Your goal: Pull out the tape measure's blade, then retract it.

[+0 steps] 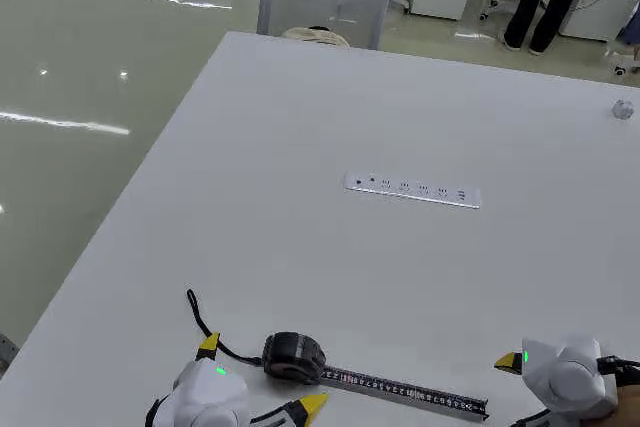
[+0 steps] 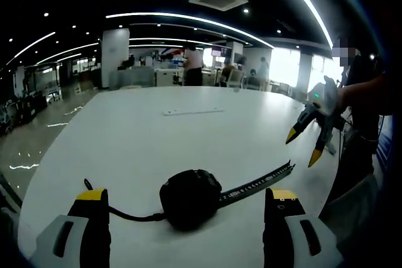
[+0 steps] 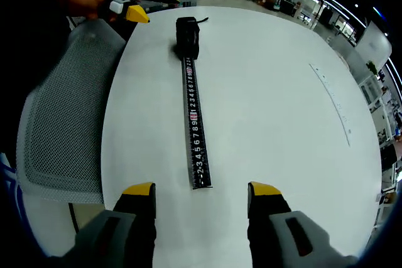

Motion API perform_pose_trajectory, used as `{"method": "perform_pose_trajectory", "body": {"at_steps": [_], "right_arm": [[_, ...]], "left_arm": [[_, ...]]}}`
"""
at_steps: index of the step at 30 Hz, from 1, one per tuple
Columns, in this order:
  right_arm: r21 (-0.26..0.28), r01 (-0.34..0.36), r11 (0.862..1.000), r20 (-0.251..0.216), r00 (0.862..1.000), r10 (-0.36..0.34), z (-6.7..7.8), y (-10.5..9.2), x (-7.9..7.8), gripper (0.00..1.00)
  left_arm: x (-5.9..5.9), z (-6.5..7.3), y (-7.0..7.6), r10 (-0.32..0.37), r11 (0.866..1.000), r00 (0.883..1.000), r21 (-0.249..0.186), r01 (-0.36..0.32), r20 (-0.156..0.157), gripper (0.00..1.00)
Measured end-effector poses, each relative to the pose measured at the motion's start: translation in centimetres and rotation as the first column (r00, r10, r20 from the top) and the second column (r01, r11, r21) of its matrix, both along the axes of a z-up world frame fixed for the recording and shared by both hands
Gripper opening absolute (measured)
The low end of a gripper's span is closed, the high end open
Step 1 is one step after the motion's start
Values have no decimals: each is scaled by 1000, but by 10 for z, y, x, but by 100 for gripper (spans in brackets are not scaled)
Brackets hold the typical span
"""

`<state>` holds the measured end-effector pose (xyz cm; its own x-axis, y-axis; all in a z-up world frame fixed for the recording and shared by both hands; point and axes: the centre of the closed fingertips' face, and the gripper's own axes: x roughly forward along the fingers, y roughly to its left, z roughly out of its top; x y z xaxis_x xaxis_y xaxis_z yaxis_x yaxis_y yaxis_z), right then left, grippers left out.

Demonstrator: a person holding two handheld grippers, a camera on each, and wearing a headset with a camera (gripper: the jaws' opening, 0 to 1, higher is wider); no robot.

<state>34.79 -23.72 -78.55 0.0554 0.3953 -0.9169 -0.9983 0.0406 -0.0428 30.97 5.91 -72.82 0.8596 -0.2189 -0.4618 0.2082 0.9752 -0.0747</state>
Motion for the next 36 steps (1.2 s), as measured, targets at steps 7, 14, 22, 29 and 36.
{"method": "perform_pose_trajectory", "body": {"at_steps": [7,14,22,29,36], "right_arm": [[10,15,1000,-26,1000,-14,-13,2,1,48],[-7,24,1000,-52,998,-24,-27,4,0,37],[-35,35,999,-66,997,-38,-37,3,1,28],[-51,31,998,-62,997,-34,-42,-1,4,22],[-80,34,996,-55,998,-38,-43,-1,3,15]], "left_arm": [[-2,-4,0,9,1000,1000,1,-9,-9,100],[-2,-6,-2,11,1000,1000,0,-11,-12,100],[0,-7,-2,18,1000,1000,-7,-18,-12,100],[1,-10,-2,11,1000,1000,4,-10,-15,100],[5,-12,-2,11,1000,1000,12,-10,-14,100]]}}
